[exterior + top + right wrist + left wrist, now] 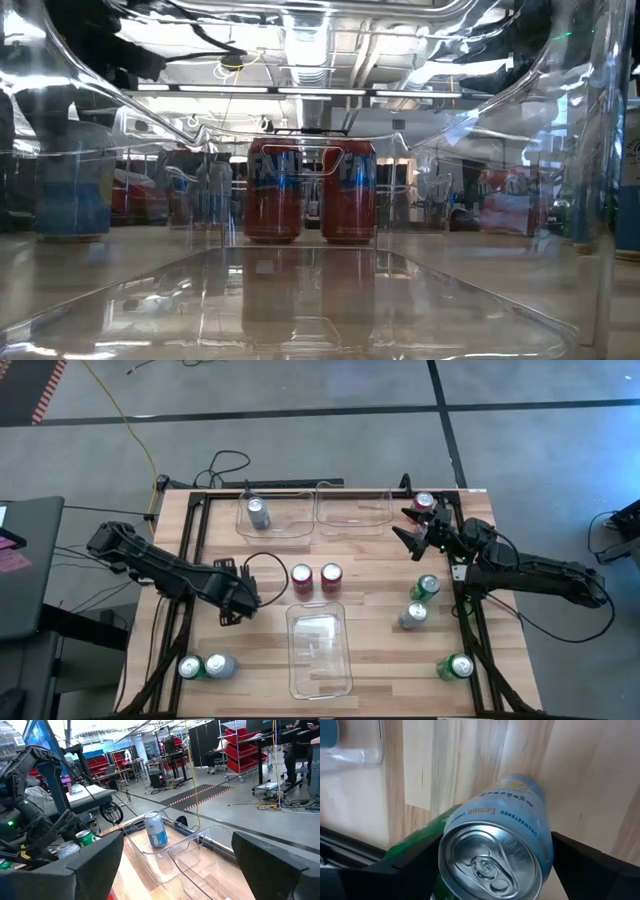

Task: Sort soda cans
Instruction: Put the top left white and blue soda can into the top left transparent bin

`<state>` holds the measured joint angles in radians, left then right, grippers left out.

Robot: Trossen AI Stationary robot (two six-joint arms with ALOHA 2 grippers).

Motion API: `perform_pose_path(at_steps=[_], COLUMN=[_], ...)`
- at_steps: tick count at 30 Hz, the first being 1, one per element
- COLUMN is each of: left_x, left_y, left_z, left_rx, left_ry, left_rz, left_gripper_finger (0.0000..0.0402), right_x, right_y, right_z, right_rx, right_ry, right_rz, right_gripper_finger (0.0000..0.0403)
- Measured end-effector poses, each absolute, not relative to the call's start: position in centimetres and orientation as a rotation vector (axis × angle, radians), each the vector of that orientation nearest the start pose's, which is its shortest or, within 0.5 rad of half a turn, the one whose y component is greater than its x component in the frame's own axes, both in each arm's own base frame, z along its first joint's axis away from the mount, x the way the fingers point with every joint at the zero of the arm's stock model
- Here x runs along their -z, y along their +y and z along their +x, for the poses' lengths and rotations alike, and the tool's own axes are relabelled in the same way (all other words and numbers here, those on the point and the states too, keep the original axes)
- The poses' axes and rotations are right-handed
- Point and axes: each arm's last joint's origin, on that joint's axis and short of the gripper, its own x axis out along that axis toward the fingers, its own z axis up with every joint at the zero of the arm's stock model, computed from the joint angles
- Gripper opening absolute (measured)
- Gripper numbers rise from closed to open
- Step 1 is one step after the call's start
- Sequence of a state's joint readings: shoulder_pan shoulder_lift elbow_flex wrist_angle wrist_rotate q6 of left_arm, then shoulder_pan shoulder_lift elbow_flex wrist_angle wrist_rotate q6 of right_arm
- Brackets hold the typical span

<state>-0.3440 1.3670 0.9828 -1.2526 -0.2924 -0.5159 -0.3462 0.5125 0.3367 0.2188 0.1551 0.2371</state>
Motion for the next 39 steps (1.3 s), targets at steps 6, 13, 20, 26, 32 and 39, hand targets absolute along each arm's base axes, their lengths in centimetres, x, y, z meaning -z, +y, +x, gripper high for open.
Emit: perform_pose_path(at_steps=[6, 13, 20, 26, 32, 39], left_x=[-23.1, -23.9, -27.8, -31.3, -34.9, -35.9], left_y=[-6.0, -5.5, -4.2, -1.5, 2.0, 6.2], left_z=[20.3, 20.8, 22.7, 23.4, 23.5, 23.3], left_rx=[-0.381, -0.452, -0.481, -0.558, -0.686, -0.822], left_ry=[1.475, 1.422, 1.286, 1.219, 1.116, 1.091], left_rz=[0.066, 0.06, 0.036, -0.007, -0.087, -0.168], left_gripper_finger=[0.0303, 0.0303, 0.0303, 0.0303, 0.0303, 0.0303], right_x=[-25.3, -25.3, -25.3, -25.3, -25.4, -25.4], right_y=[-5.1, -5.1, -5.1, -5.1, -5.1, -5.1], right_z=[12.8, 12.8, 12.8, 12.8, 12.8, 12.8], right_rx=[0.494, 0.494, 0.494, 0.494, 0.498, 0.497], right_ry=[-0.102, -0.105, -0.108, -0.109, -0.11, -0.11], right_rz=[0.228, 0.236, 0.244, 0.246, 0.246, 0.246], right_gripper_finger=[0.0388, 0.0388, 0.0388, 0.0388, 0.0388, 0.0388])
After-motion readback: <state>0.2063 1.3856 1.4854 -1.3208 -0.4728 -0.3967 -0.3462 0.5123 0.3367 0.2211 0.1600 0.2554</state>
